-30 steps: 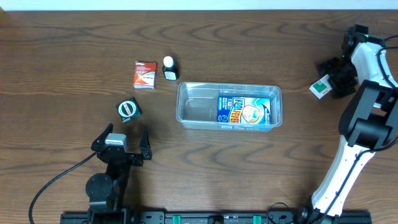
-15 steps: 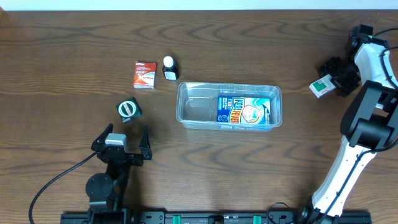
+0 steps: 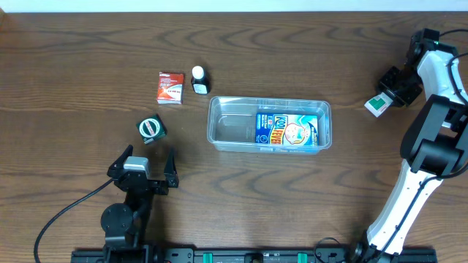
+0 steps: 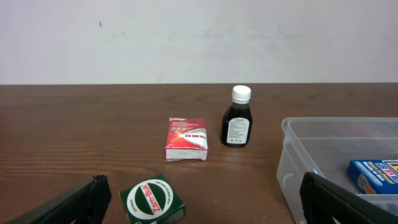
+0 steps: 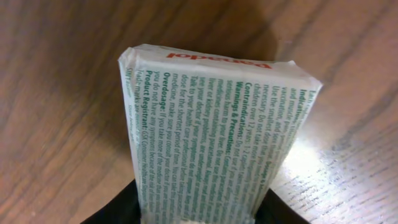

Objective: Pack container
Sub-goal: 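Grasp the white-and-green medicine box with the right gripper and lift, then carry the white-and-green box into the container beside the fever-patch box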

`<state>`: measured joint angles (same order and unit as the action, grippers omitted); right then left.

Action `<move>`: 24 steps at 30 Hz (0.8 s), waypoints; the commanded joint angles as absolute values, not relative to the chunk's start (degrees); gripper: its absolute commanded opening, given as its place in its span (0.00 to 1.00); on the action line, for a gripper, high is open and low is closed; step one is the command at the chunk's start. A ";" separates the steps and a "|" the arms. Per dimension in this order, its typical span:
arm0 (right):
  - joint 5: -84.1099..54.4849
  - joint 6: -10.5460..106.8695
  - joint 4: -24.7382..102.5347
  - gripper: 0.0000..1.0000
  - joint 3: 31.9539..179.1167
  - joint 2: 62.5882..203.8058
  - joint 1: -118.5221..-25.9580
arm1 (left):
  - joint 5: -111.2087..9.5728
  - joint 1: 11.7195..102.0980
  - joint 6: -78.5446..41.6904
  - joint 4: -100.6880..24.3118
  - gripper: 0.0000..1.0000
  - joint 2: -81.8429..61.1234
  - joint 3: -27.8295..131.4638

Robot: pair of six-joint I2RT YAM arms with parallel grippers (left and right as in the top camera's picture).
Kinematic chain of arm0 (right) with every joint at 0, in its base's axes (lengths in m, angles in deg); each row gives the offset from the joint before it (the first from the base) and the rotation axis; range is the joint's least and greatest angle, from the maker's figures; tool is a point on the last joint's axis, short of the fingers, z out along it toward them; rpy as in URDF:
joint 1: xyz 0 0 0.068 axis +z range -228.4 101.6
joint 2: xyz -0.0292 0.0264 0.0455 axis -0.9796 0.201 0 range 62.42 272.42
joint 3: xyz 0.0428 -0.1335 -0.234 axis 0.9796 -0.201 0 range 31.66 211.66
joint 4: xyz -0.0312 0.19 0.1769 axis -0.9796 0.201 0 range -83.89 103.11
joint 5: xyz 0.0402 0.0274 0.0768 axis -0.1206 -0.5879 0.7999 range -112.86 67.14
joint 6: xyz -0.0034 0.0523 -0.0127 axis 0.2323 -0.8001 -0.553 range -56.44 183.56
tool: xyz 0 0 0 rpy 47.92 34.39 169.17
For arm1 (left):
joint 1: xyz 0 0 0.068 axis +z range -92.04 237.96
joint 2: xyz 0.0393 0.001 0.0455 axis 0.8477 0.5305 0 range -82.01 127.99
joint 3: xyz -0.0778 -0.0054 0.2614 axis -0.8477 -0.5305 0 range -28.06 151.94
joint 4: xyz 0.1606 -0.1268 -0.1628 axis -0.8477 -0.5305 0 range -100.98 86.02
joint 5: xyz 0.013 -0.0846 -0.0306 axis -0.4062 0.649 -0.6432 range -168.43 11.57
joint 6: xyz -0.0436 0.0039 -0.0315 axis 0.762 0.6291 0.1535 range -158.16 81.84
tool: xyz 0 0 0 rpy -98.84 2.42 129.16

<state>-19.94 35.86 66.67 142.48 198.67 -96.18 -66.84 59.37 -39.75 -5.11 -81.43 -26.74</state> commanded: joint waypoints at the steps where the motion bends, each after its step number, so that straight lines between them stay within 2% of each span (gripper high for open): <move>1: -17.91 39.07 66.91 0.30 142.20 200.37 -95.97 | -66.49 59.65 -40.51 -6.97 0.98 -81.78 -27.83; 3: -17.88 39.46 67.19 0.24 142.20 200.33 -95.97 | -66.49 59.65 -40.51 -6.97 0.98 -81.78 -27.83; 11: -17.60 41.04 68.70 0.23 142.24 198.17 -95.94 | -66.49 59.65 -40.51 -6.97 0.98 -81.78 -27.83; 15: -13.62 45.41 68.79 0.17 142.24 195.33 -95.83 | -66.47 59.65 -40.51 -6.97 0.98 -81.78 -27.83; 24: -3.94 58.89 71.61 0.20 142.24 181.60 -91.75 | -66.49 59.65 -40.51 -6.97 0.98 -81.78 -27.83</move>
<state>-9.53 50.48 70.38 142.16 190.17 -94.68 -66.84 59.37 -39.75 -5.11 -81.43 -26.74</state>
